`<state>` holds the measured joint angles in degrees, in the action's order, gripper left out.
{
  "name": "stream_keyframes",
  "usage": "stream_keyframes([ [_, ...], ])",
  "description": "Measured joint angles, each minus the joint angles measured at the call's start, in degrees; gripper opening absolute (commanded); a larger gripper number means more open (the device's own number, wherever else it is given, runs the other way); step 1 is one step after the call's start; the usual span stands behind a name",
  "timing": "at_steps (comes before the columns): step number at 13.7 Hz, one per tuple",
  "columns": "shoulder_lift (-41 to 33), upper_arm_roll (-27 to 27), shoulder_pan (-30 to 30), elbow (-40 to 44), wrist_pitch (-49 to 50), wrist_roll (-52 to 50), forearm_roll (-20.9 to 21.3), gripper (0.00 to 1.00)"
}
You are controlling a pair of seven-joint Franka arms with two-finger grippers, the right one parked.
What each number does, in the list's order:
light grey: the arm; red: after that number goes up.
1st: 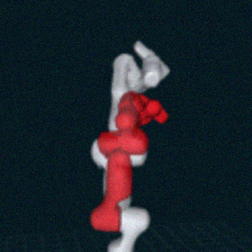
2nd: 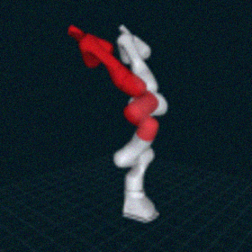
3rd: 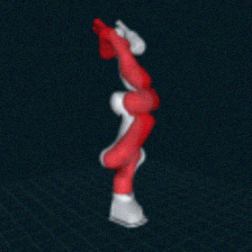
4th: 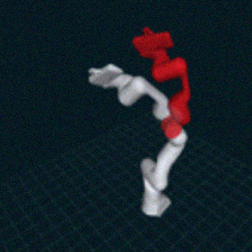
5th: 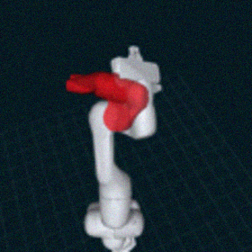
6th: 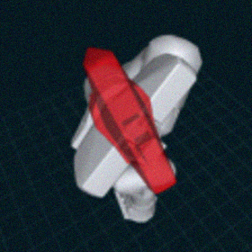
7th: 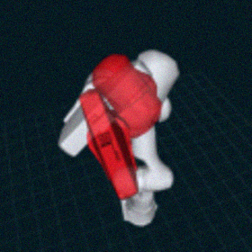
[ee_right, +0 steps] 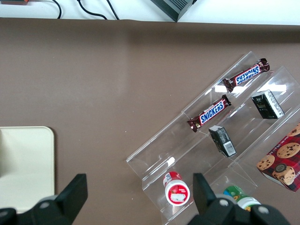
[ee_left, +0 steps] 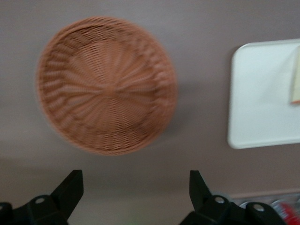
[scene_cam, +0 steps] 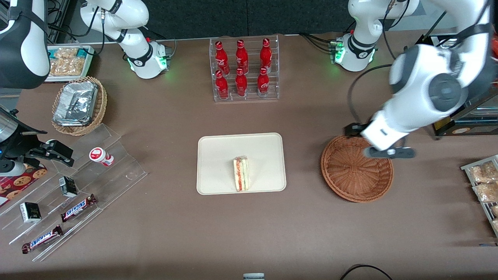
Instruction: Place sandwich from basket to tray
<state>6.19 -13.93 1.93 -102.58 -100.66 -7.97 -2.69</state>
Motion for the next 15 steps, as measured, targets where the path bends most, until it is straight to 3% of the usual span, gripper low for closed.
stream_keyframes([
  [5,-9.2,0.4,9.6,-5.8,0.7,9.0,0.0,1.00],
  [9,-11.7,0.2,10.6,-5.3,1.4,9.1,0.3,1.00],
  [15,-11.4,-1.1,10.4,2.5,5.1,9.1,0.3,1.00],
])
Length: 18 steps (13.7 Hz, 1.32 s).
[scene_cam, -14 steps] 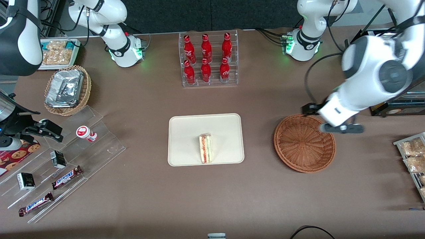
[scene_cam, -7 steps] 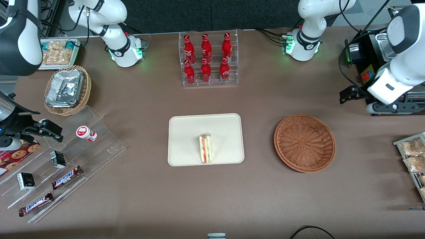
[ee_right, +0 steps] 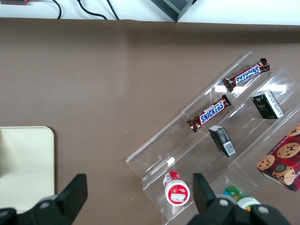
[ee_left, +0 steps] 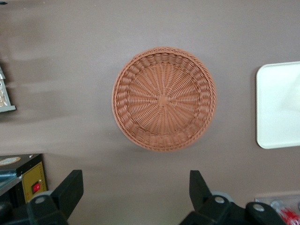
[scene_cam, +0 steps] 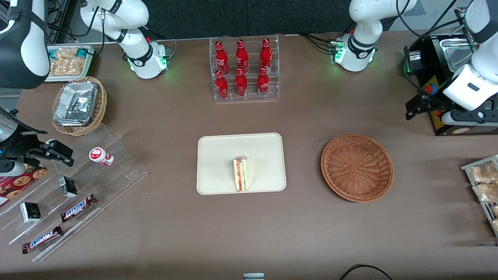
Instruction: Place sandwich from basket to tray
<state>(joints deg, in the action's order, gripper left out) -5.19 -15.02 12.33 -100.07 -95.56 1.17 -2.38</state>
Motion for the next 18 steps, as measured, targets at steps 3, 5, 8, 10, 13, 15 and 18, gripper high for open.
stream_keyframes([
  [3,0.2,-1.3,-0.1,2.5,1.9,0.0,0.0,1.00],
  [5,0.2,-1.5,-0.1,2.9,2.1,0.0,0.1,1.00],
  [8,0.4,-1.5,-0.1,2.9,2.3,0.0,0.4,1.00],
  [10,0.7,-1.4,-0.5,2.9,2.6,0.0,0.7,1.00],
  [13,1.0,-0.6,-4.5,3.4,2.8,-0.1,3.9,1.00],
  [15,1.0,0.5,-7.0,4.1,3.0,-0.2,4.8,1.00],
  [18,1.1,4.7,-10.9,4.4,3.1,-0.2,4.9,1.00],
])
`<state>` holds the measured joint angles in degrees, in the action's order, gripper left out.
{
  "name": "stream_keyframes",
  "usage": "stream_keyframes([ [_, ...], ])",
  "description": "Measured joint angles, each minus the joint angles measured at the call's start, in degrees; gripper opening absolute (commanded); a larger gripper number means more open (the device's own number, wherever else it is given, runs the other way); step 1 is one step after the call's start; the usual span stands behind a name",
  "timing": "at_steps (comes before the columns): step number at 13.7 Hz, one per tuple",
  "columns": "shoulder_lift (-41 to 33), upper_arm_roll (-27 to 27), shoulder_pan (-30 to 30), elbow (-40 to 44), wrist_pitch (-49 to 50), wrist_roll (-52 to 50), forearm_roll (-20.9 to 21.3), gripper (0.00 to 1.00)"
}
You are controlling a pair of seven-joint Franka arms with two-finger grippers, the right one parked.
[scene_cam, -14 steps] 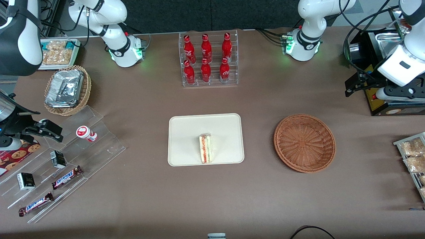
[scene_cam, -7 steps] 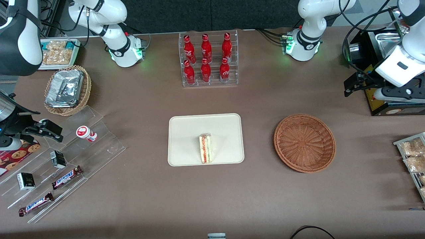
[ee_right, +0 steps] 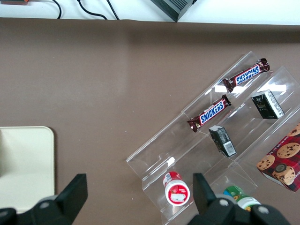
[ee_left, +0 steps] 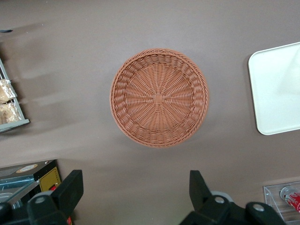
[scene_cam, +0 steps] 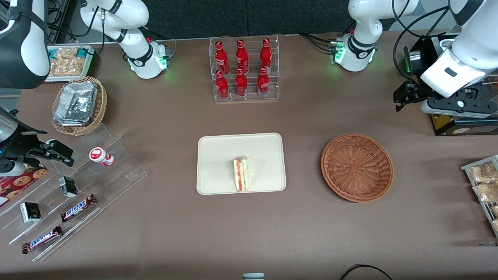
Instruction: Place sandwich from basket to tray
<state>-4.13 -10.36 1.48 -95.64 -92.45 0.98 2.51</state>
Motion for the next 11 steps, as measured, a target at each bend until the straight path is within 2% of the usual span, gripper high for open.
stream_keyframes([
  [11,0.1,0.8,-0.4,1.7,2.5,0.0,-0.1,1.00],
])
